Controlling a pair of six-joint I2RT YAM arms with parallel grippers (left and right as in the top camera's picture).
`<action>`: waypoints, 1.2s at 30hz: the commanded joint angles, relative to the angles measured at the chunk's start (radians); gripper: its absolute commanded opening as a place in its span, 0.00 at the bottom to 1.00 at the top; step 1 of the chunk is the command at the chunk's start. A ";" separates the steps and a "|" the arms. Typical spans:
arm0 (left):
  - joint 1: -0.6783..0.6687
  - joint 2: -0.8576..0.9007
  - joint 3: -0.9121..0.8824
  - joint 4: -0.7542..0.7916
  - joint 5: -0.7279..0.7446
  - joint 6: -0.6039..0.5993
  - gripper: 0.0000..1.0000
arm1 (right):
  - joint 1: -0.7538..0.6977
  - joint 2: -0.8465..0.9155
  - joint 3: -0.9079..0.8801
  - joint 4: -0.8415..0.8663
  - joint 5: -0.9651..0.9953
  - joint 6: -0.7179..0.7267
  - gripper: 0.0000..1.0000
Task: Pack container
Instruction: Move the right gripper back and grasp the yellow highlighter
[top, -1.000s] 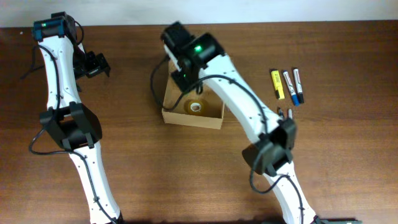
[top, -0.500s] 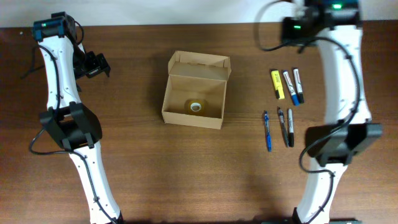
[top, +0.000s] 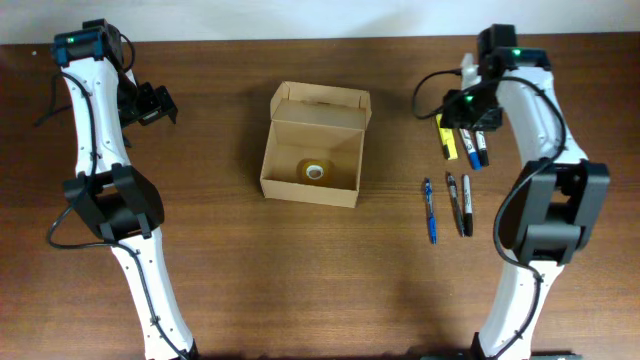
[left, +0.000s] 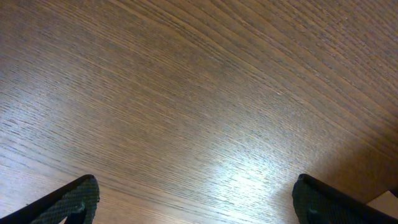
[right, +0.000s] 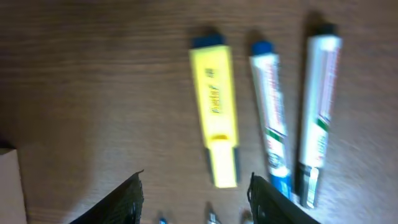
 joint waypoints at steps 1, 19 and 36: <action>0.003 0.009 -0.005 0.002 -0.010 0.001 1.00 | 0.036 0.029 -0.003 0.009 0.053 -0.025 0.55; 0.003 0.009 -0.005 0.002 -0.010 0.001 1.00 | 0.026 0.149 -0.004 0.044 0.150 -0.021 0.54; 0.003 0.009 -0.005 0.002 -0.011 0.001 1.00 | 0.026 0.200 0.014 0.016 0.120 0.020 0.04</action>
